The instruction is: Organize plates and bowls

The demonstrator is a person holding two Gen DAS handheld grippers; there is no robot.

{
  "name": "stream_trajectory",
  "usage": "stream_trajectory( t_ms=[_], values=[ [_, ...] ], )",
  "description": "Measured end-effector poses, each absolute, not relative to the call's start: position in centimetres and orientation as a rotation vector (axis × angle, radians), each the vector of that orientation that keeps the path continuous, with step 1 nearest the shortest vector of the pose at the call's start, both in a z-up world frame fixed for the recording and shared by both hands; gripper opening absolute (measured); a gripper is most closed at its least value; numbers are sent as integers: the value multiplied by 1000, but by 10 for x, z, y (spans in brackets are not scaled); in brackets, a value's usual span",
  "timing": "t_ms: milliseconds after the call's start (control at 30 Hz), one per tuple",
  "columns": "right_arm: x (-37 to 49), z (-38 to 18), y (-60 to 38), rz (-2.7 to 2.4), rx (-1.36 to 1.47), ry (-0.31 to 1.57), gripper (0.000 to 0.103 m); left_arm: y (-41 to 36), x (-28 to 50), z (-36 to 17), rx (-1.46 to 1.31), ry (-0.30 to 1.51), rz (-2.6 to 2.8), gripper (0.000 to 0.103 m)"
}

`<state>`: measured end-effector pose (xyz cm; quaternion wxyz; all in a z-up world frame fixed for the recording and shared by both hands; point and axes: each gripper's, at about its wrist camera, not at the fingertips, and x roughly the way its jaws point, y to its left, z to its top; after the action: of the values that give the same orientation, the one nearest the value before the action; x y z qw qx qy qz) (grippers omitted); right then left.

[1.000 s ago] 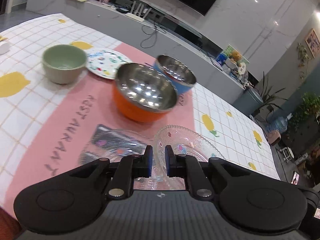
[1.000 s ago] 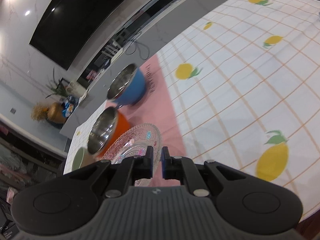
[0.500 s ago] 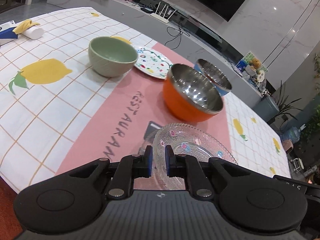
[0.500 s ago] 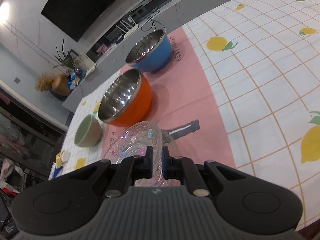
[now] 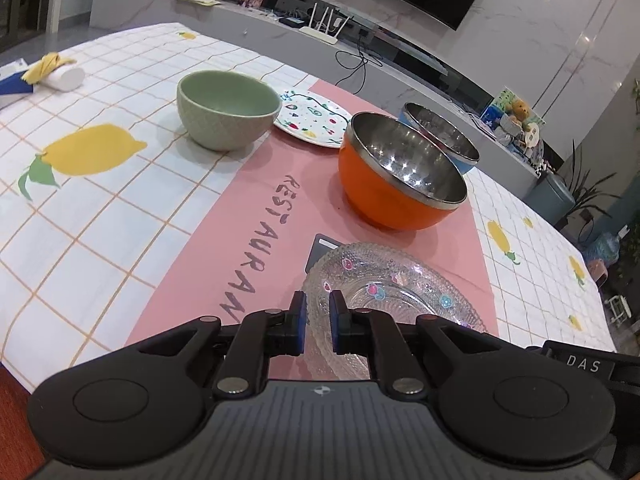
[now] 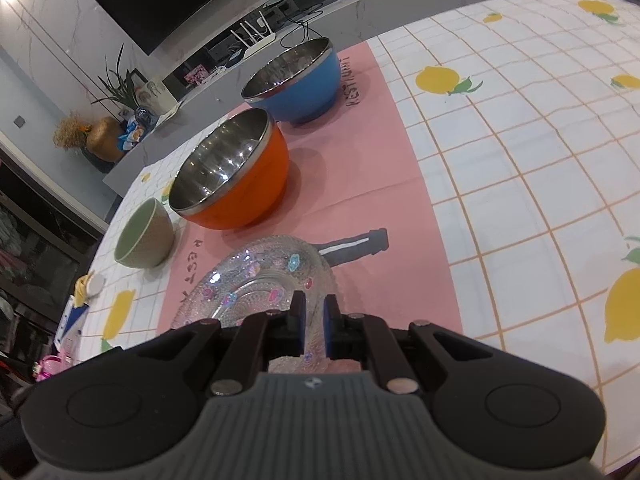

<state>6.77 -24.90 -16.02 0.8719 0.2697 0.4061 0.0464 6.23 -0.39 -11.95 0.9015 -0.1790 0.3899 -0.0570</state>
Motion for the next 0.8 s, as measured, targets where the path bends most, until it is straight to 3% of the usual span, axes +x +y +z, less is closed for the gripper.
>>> stream_trajectory(
  t_ms=[433,533,567,600,633,733,800],
  values=[
    [68,-162,-241,64,440,845,6,-15,63,-116,-258,775,-100,10],
    [66,-159,-242,75,451,823,12,-14,63,-114,-259,760,-88,11],
    [65,-157,-242,73,449,815,21,-13,62,-112,-261,752,-78,12],
    [64,-155,-243,72,447,809,36,-12,62,-111,-265,747,-70,14],
    [63,-154,-244,70,446,802,39,-10,62,-110,-272,745,-66,21],
    [58,-153,-248,59,439,804,39,-3,61,-108,-300,743,-65,39],
    [53,-155,-251,56,458,820,39,1,61,-110,-320,758,-70,40]
  ],
)
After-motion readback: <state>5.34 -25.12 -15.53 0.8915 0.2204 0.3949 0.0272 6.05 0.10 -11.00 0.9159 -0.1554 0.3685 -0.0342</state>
